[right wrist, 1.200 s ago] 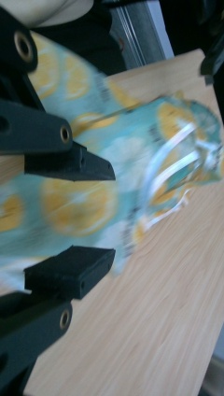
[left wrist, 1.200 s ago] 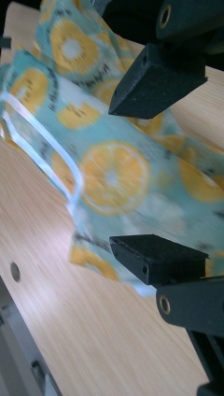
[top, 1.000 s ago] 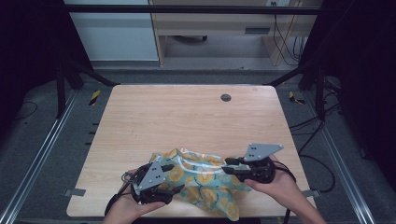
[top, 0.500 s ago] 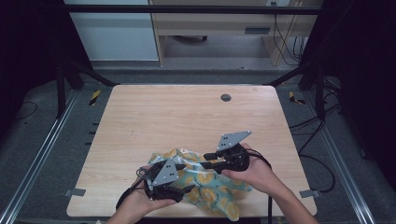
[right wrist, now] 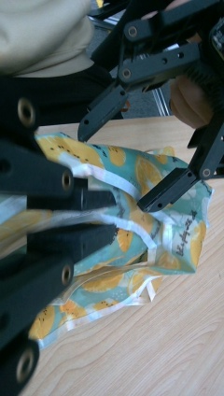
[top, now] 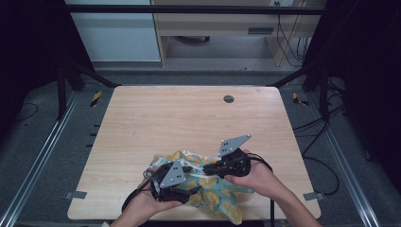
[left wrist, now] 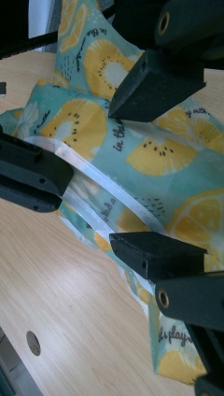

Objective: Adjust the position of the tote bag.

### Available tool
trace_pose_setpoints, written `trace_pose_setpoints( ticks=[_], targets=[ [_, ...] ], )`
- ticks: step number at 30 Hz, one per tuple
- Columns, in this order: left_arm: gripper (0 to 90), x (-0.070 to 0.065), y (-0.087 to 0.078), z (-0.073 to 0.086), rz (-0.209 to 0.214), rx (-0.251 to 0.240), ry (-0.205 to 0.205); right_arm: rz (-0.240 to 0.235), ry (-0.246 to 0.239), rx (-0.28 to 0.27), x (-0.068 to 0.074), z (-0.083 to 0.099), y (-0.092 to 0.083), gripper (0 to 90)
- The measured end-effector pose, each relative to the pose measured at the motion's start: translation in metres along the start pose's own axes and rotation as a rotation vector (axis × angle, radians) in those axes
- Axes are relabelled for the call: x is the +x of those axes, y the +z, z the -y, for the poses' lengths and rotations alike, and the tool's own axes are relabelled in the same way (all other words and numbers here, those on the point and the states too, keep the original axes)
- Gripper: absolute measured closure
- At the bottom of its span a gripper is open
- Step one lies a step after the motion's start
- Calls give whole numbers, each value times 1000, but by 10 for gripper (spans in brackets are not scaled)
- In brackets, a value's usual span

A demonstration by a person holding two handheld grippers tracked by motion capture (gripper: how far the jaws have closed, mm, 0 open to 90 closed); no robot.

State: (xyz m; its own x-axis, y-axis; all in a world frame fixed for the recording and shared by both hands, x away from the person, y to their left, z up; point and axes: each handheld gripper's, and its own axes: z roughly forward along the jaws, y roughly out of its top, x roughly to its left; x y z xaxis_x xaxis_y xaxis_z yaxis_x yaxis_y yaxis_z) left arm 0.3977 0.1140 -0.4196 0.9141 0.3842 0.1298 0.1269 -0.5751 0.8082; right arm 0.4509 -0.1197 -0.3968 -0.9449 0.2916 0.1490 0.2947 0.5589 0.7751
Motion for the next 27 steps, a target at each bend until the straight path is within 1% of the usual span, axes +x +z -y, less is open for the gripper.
trace_pose_setpoints(
  ticks=[1, 2, 4, 6, 8, 10, 11, 12, 13, 15, 17, 18, 19, 21, 23, 24, 25, 27],
  targets=[
    [356, -1, 0, 0, 3, 2, 9, -5, -6, -4, 1, 0, 0, 891],
    [363, -2, 1, -1, 9, -4, 6, -5, -18, -5, 1, 0, -1, 900],
    [392, -5, 1, -1, 10, -12, 10, -10, -28, -10, 3, 0, -1, 900],
    [418, -6, 1, -3, 6, -22, 24, -9, -34, -13, 4, -1, -2, 900],
    [469, -7, 0, -4, 5, -28, 28, -11, -44, -22, 4, -3, -4, 900],
    [568, -8, 0, -5, -11, -39, 50, -6, -43, -27, 5, -5, -5, 900],
    [616, -9, -1, -5, -7, -41, 59, -5, -50, -30, 5, -6, -6, 900],
    [693, -10, -2, -6, 0, -45, 59, -2, -49, -31, 5, -6, -7, 900],
    [734, -11, -3, -6, -9, -50, 67, 0, -48, -32, 5, -7, -7, 900],
    [850, -14, -5, -6, 1, -70, 77, 4, -54, -33, 4, -8, -7, 900],
    [895, -19, -7, -6, 19, -83, 89, 12, -55, -34, 2, -9, -8, 900],
    [900, -21, -8, -7, 36, -86, 93, 18, -53, -37, 1, -9, -8, 900],
    [900, -24, -9, -6, 37, -84, 104, 23, -54, -42, 0, -10, -9, 900],
    [900, -31, -11, -5, 52, -63, 117, 38, -50, -52, -3, -12, -11, 900],
    [900, -36, -11, -2, 43, -51, 141, 54, -52, -59, -6, -14, -13, 900],
    [900, -40, -11, 1, 75, -43, 130, 64, -50, -61, -8, -16, -14, 900],
    [900, -40, -11, 3, 53, -47, 151, 71, -50, -68, -10, -18, -15, 900],
    [900, -41, -9, 10, 80, -30, 122, 91, -47, -74, -12, -22, -17, 900]
  ],
)
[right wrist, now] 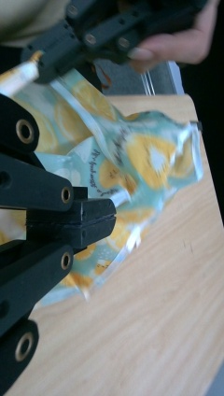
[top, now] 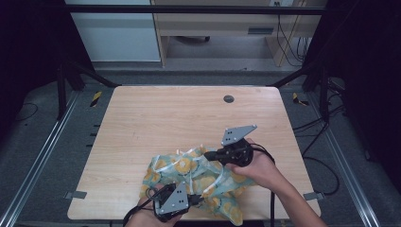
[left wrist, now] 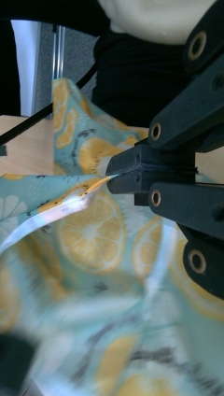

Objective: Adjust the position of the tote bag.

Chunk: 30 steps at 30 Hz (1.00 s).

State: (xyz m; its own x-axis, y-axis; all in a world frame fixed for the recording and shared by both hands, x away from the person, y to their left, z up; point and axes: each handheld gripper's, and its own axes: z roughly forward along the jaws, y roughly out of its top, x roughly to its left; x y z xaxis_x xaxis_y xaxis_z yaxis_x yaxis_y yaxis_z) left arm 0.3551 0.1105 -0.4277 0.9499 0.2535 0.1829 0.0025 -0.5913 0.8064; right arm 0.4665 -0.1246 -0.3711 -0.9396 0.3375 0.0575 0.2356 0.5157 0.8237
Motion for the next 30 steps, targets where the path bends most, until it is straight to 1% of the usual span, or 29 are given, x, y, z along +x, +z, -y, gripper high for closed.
trace_pose_setpoints(
  ticks=[1, 2, 5, 7, 8, 9, 12, 14, 15, 17, 18, 20, 21, 22, 24, 25, 27, 30],
  targets=[
    [900, -1, 2, 4, 32, 7, -22, 12, 2, 0, -2, -1, 0, 900],
    [900, -1, 3, 9, 36, 13, -33, 20, 2, 0, -4, -2, -1, 900],
    [900, 0, 8, 21, 32, 47, -57, 48, 8, 19, -9, 0, 1, 900],
    [900, 3, 11, 27, 16, 56, -78, 65, 23, 26, -13, 2, 3, 900],
    [900, 4, 13, 29, 13, 59, -84, 66, 28, 31, -14, 4, 4, 900],
    [900, 5, 15, 31, 9, 72, -80, 69, 30, 36, -15, 5, 5, 900],
    [900, 7, 22, 37, 0, 108, -89, 81, 37, 47, -17, 9, 8, 900],
    [900, 8, 25, 39, -7, 118, -91, 78, 46, 41, -16, 10, 8, 866],
    [900, 8, 27, 41, -7, 113, -103, 80, 47, 33, -16, 10, 7, 840],
    [900, 9, 30, 42, -15, 131, -97, 86, 52, 20, -14, 9, 4, 775],
    [900, 8, 33, 43, -16, 124, -109, 93, 54, 11, -13, 9, 2, 749],
    [900, 9, 35, 44, -23, 134, -103, 108, 59, -9, -11, 8, -4, 692],
    [900, 9, 36, 45, -22, 129, -111, 117, 60, -17, -11, 8, -6, 681],
    [900, 10, 36, 45, -26, 128, -110, 122, 62, -24, -11, 7, -9, 680],
    [900, 10, 37, 45, -25, 133, -107, 136, 69, -22, -12, 8, -13, 670],
    [900, 10, 38, 45, -32, 129, -113, 138, 73, -22, -12, 8, -13, 668],
    [900, 11, 38, 46, -36, 132, -113, 134, 90, -17, -13, 9, -13, 647],
    [900, 12, 40, 46, -38, 129, -117, 121, 111, 2, -13, 10, -10, 592]
  ],
)
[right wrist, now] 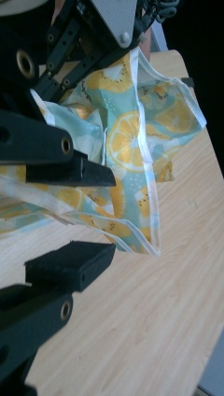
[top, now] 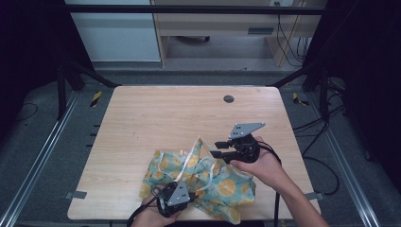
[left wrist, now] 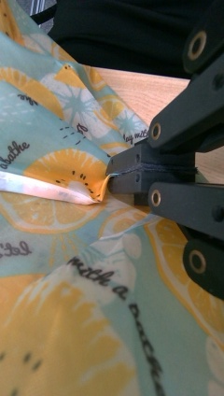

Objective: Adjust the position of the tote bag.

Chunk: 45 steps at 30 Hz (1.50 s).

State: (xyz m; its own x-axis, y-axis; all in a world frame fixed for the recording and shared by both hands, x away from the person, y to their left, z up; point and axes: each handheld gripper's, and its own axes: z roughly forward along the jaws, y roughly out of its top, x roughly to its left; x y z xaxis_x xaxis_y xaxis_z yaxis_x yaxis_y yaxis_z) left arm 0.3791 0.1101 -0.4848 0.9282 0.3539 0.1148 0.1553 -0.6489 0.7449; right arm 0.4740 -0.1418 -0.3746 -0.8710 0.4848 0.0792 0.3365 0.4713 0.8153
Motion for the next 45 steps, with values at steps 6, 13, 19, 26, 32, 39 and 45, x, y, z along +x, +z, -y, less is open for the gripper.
trace_pose_setpoints(
  ticks=[6, 13, 19, 26, 32, 39, 45],
  targets=[
    [900, 2, 1, 1, -9, 2, -6, -60, 48, 27, 0, 5, 6, 655],
    [900, 3, 1, 1, -15, 0, -16, -70, 18, -6, 9, 6, -6, 895],
    [900, 5, 0, 3, -18, -13, -41, -102, -31, -75, 34, 4, -28, 896],
    [891, 7, -4, 6, -14, -34, -90, -169, -70, -77, 66, 20, -39, 896],
    [787, 5, -17, 7, -22, -52, -110, -210, -74, 12, 83, 56, -24, 896],
    [713, -3, -53, 1, -11, -116, -115, -200, -51, 87, 82, 85, -9, 897],
    [686, -4, -84, -17, -33, -176, -101, -174, -44, 112, 76, 94, -6, 897]
  ],
)
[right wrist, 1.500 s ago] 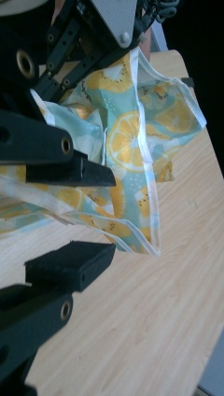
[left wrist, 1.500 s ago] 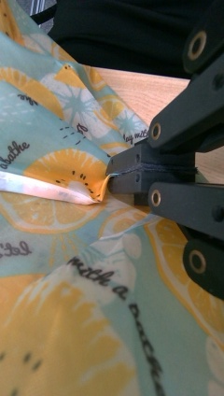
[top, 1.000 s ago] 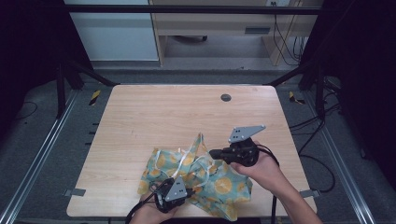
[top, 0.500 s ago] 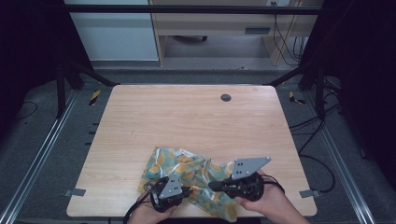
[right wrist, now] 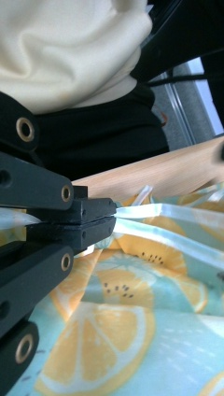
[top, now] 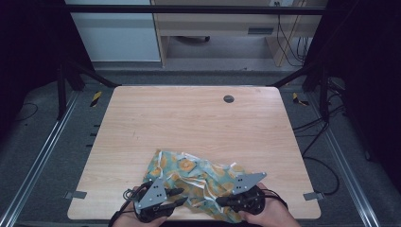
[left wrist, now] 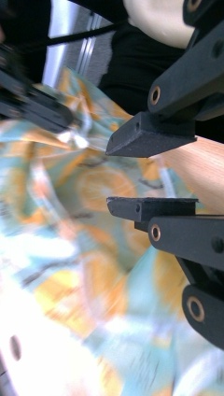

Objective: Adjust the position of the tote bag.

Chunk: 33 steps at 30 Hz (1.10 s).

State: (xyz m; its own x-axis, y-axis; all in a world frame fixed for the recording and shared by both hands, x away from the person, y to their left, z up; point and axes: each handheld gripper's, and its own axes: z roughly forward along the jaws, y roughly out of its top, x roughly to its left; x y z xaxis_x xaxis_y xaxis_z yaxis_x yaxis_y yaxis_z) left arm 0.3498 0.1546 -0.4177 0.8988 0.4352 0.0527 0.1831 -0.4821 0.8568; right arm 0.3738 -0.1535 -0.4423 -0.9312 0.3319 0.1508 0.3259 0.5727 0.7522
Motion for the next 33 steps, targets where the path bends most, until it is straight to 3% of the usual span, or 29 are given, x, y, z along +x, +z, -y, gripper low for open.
trace_pose_setpoints(
  ticks=[4, 8, 12, 14, 23, 33],
  targets=[
    [682, 4, -13, -14, -35, -37, 9, 11, 4, 18, 0, 3, -1, 896],
    [690, 15, -11, -23, -105, -49, 11, 11, -4, 22, 0, 5, -2, 894],
    [704, 32, 3, -18, -129, -29, -41, 9, -9, 20, 0, 5, -2, 891],
    [719, 33, 9, -10, -111, -5, -60, 6, -11, 12, 1, 4, -4, 865],
    [716, 19, 20, 16, -94, 62, -49, 65, -26, -46, 3, -10, -20, 682],
    [615, 15, 27, 14, -106, 63, -35, 134, -51, -96, 0, -36, -33, 468]
  ],
)
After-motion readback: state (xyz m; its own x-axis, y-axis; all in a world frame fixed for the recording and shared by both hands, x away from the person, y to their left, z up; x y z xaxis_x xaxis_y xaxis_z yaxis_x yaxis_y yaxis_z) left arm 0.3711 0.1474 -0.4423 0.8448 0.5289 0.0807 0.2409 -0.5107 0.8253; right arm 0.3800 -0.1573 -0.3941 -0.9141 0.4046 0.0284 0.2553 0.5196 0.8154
